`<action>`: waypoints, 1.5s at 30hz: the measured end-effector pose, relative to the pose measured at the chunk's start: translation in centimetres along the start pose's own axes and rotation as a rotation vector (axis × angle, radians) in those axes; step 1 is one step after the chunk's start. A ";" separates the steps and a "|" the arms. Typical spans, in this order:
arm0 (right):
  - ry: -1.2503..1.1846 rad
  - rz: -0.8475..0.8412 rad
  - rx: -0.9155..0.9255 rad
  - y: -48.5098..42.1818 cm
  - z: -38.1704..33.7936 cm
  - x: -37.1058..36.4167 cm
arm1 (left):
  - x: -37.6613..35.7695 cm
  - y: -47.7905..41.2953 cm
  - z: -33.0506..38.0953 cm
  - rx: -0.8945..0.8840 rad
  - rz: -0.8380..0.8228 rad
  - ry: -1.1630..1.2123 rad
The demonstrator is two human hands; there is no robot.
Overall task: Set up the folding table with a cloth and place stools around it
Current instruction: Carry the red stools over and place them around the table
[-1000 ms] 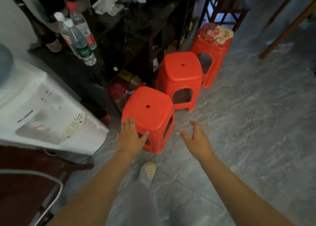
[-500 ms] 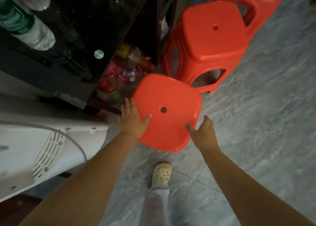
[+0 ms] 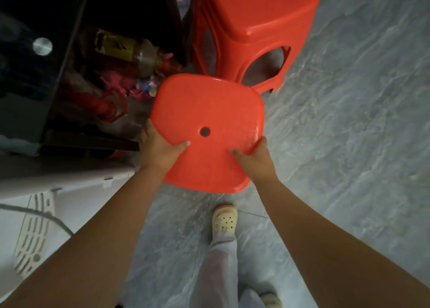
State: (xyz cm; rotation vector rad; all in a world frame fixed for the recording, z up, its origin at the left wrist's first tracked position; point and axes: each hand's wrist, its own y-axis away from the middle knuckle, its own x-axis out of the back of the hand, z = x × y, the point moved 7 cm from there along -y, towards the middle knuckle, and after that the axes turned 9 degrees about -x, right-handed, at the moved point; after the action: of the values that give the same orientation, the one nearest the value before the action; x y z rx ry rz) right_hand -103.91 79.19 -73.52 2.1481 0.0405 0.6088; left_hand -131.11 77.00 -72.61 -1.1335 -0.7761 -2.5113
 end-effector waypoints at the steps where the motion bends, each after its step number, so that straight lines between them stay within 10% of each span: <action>1: -0.032 0.013 -0.013 0.0 0.4 0.8 | -0.3 0.6 0.6 -0.018 -0.008 -0.004; 21: -0.760 0.509 -0.292 20.1 34.1 28.5 | -17.9 31.9 26.4 -0.770 -0.494 -0.236; 45: -1.064 1.053 -0.946 56.3 85.6 31.0 | -40.1 88.0 18.5 -1.306 -1.369 -0.635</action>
State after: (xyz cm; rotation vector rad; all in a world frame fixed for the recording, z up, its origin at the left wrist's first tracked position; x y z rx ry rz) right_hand -49.71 -12.12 -60.01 1.1624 -1.6544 -0.0918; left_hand -53.88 17.01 -61.30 -2.4722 0.4661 -4.0040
